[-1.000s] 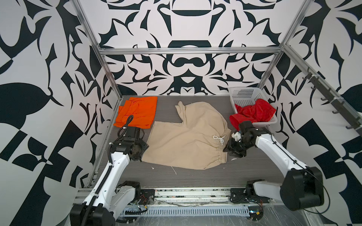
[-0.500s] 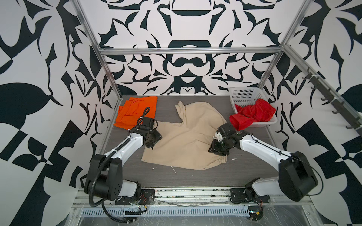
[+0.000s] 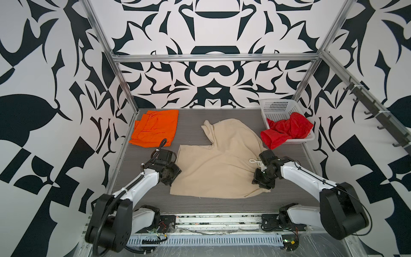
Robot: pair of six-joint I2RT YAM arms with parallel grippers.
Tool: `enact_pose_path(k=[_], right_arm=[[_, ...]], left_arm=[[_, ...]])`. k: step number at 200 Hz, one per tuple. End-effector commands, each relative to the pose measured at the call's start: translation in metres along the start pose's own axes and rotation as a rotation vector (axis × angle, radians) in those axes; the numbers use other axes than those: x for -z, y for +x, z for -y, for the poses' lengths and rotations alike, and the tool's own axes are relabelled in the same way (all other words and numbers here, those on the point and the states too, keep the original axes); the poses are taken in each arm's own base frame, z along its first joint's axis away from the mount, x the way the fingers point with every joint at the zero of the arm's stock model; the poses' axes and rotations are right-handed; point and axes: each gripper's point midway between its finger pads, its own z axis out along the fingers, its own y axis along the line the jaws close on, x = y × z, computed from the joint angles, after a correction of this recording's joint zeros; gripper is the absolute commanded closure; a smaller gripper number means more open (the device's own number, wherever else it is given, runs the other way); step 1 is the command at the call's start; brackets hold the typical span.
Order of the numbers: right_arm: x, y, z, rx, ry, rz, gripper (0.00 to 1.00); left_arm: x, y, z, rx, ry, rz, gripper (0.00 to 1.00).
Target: Fold and stack the shorts
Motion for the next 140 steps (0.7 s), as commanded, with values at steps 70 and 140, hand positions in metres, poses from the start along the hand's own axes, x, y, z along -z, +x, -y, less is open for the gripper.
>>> enact_pose_path(k=[70, 140], right_arm=[[0.11, -0.136, -0.226, 0.509, -0.369, 0.438, 0.37], [0.074, -0.22, -0.338, 0.694, -0.493, 0.464, 0.33]], left_arm=[[0.002, -0.04, 0.082, -0.11, 0.137, 0.013, 0.46], [-0.012, -0.051, 0.097, -0.096, 0.152, -0.003, 0.46]])
